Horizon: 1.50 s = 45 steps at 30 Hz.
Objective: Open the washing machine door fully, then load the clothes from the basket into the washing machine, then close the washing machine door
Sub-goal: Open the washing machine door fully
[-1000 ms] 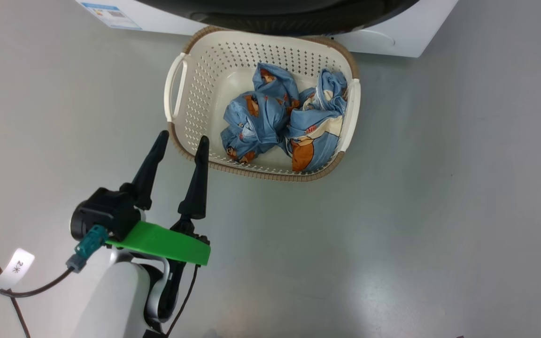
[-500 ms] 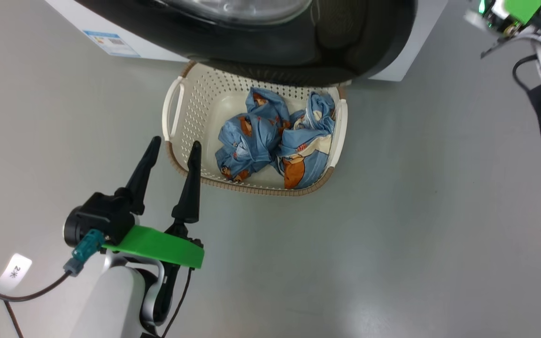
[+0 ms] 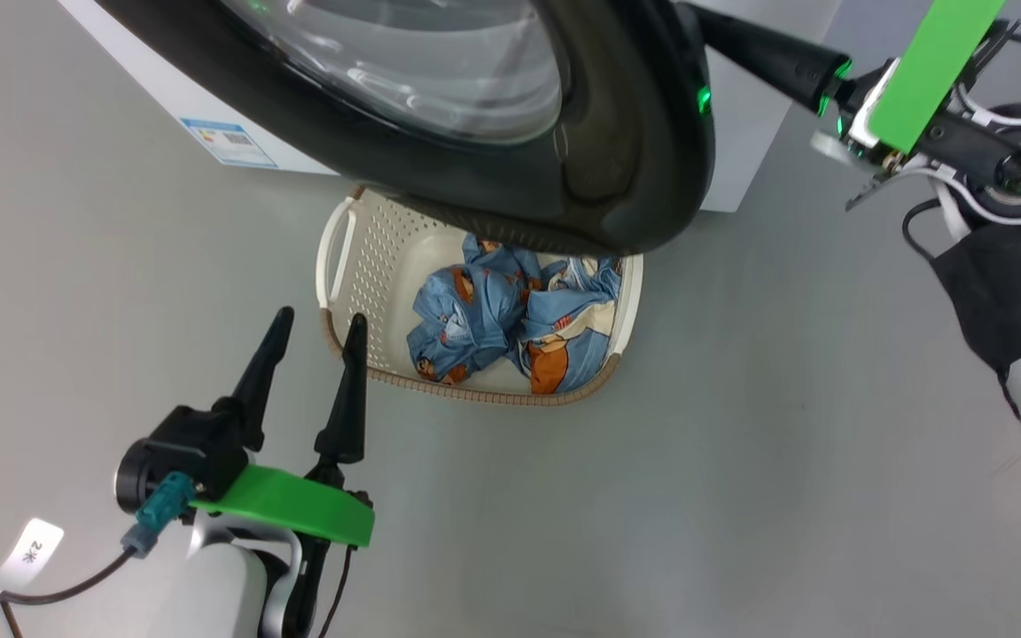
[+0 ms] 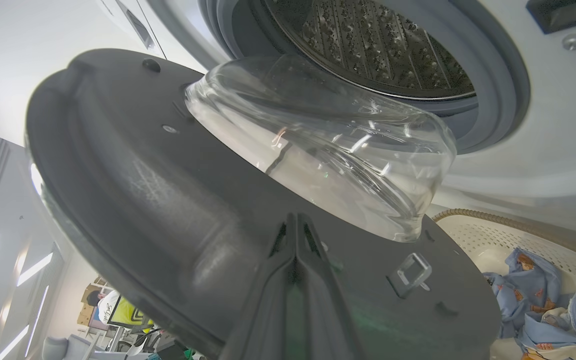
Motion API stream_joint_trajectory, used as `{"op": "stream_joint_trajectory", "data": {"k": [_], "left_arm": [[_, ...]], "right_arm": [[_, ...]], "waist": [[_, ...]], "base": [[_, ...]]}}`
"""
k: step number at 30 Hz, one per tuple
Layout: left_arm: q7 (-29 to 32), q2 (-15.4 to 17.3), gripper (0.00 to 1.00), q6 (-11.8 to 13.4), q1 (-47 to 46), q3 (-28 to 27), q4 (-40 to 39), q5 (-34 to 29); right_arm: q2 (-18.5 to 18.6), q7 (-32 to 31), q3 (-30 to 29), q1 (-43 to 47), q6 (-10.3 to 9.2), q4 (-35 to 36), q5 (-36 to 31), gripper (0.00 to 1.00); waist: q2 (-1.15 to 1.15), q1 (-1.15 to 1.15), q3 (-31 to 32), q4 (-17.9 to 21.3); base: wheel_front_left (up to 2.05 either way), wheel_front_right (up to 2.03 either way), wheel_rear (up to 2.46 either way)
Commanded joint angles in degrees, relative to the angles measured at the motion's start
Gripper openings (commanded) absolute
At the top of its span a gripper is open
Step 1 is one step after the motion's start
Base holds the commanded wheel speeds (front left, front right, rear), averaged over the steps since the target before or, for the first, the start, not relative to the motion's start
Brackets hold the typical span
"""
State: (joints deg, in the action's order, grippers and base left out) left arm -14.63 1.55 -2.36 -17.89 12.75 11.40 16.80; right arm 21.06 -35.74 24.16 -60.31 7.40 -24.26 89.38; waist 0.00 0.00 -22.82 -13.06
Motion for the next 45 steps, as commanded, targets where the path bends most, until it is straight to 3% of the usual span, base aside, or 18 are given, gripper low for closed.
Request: {"op": "stream_joint_trajectory", "data": {"k": [1,21,45], "left_arm": [[-0.37,1.32,1.0,-0.38,0.83,-2.05,-0.94,-0.82],[-0.37,1.32,1.0,-0.76,6.31,-3.01,-0.26,-1.88],[-0.37,1.32,1.0,-0.35,7.51,-2.66,-1.42,-1.46]], "right_arm": [[-1.59,-0.41,0.77,1.45,0.09,2.23,0.58,0.0],[-3.63,-1.66,4.66,11.41,0.09,6.25,0.8,0.0],[-7.0,-3.03,8.84,16.09,0.09,9.07,0.46,0.0]], "waist": [[0.0,0.0,1.12,-0.06],[0.0,0.0,9.67,-2.09],[0.0,0.0,11.08,-6.39]], "base": [[0.0,0.0,0.0],[0.0,0.0,0.0],[0.0,0.0,0.0]]}}
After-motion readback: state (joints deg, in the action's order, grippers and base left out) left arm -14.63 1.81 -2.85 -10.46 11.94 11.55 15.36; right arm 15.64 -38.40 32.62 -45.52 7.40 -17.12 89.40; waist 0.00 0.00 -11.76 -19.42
